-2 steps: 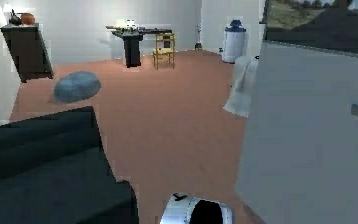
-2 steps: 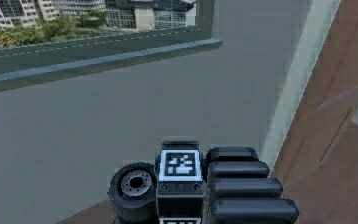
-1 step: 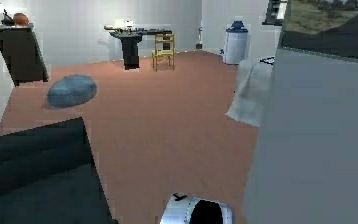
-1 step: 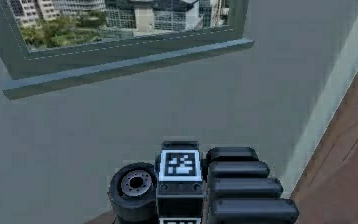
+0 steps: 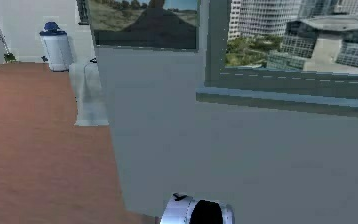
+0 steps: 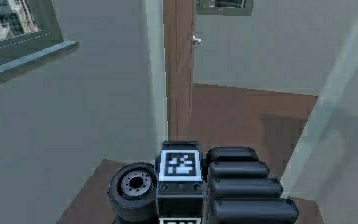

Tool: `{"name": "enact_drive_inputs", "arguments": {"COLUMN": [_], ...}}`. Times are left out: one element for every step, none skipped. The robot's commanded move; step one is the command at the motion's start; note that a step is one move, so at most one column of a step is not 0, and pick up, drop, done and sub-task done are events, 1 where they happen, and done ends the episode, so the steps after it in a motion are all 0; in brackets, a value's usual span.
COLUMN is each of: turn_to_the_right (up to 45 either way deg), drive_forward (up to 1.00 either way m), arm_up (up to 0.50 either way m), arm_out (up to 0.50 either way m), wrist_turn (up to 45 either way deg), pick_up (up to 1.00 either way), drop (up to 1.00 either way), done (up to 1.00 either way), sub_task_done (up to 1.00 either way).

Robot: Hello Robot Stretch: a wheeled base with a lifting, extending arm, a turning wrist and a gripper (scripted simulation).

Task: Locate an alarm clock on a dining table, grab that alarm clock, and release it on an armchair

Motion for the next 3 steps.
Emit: {"name": "enact_drive_inputs", "arguments": {"turn_to_the_right": [9.0,0.0,-36.0], "drive_forward": [0.0,0.15,0.0], "arm_up": [0.0,0.0,0.0], "arm_out": [0.0,0.0,0.0], "wrist_turn": [0.0,0.0,0.0], "pick_up": [0.0,0.0,0.0], "drop": [0.0,0.0,0.0], "done": [0.0,0.0,0.0], "sub_task_done": [0.0,0.0,0.0]}}
